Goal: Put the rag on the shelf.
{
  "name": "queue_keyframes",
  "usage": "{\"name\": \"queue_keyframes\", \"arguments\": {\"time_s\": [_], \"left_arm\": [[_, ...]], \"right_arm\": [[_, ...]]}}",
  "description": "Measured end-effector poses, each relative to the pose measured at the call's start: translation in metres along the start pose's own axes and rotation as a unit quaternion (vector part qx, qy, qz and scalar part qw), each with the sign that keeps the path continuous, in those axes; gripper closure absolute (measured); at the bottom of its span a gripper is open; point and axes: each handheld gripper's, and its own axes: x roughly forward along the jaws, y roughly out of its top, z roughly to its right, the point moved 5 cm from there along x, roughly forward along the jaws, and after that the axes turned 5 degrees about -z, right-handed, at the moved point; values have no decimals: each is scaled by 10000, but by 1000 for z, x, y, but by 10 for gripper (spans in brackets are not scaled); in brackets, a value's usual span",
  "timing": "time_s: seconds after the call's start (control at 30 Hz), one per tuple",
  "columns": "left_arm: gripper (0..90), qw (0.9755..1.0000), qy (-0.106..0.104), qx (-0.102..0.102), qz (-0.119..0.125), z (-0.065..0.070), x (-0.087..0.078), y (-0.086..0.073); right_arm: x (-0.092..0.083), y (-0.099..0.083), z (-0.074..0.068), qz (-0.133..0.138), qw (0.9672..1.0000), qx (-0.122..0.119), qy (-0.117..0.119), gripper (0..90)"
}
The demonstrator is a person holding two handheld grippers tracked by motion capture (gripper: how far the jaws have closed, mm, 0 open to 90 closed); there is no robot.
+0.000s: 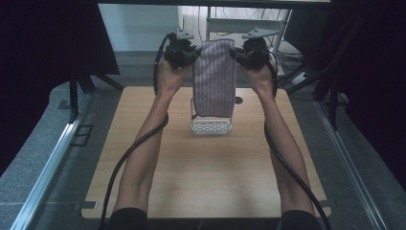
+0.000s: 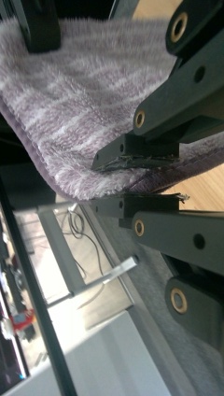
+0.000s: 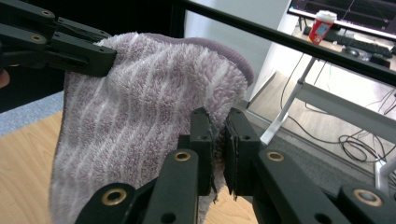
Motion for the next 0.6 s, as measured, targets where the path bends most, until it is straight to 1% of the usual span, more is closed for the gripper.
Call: {"name": "queue_keyframes", "arguments": {"time_s": [0.03, 0.07, 0.1, 0.23, 0.27, 0.3, 0.37, 0.4, 0.43, 0.47, 0.53, 0.57, 0.6], "left_arm": [[774, 10000, 40, -11, -38, -2, 5, -2], [772, 9998, 118, -49, -125, -5, 15, -6], [772, 9998, 118, -49, -125, -5, 15, -6], [769, 9992, 183, -117, -323, -9, 35, -18], [768, 9988, 195, -133, -440, -10, 44, -25], [768, 9988, 195, -133, -440, -10, 44, -25], [766, 9980, 231, -84, -576, -10, 52, -31], [765, 9970, 246, 0, -733, -8, 59, -39], [763, 9970, 246, 0, -733, -8, 59, -39], [763, 9964, 238, 35, -810, -8, 62, -42], [760, 9953, 204, 8, -951, -6, 68, -50], [758, 9939, 174, 26, -1086, -4, 73, -57], [756, 9939, 174, 26, -1086, -4, 73, -57]], "right_arm": [[0, 0, 0, 0, 10000, 0, 0, 824], [9, -3, 1, -70, 10000, 5, -8, 825], [9, -3, 1, -70, 10000, 5, -8, 825], [26, -11, 3, -237, 9997, 58, -27, 827], [35, -17, 4, -331, 9994, 78, -31, 828], [39, -20, 4, -394, 9992, 84, -35, 828], [47, -27, 5, -502, 9987, 114, -24, 828], [50, -31, 6, -553, 9984, 117, -24, 828], [50, -31, 6, -553, 9984, 117, -24, 828], [54, -35, 6, -607, 9981, 133, -17, 828], [59, -42, 7, -703, 9974, 183, 22, 827], [64, -50, 8, -801, 9965, 226, 61, 825], [66, -53, 7, -845, 9961, 232, 74, 825]]}}
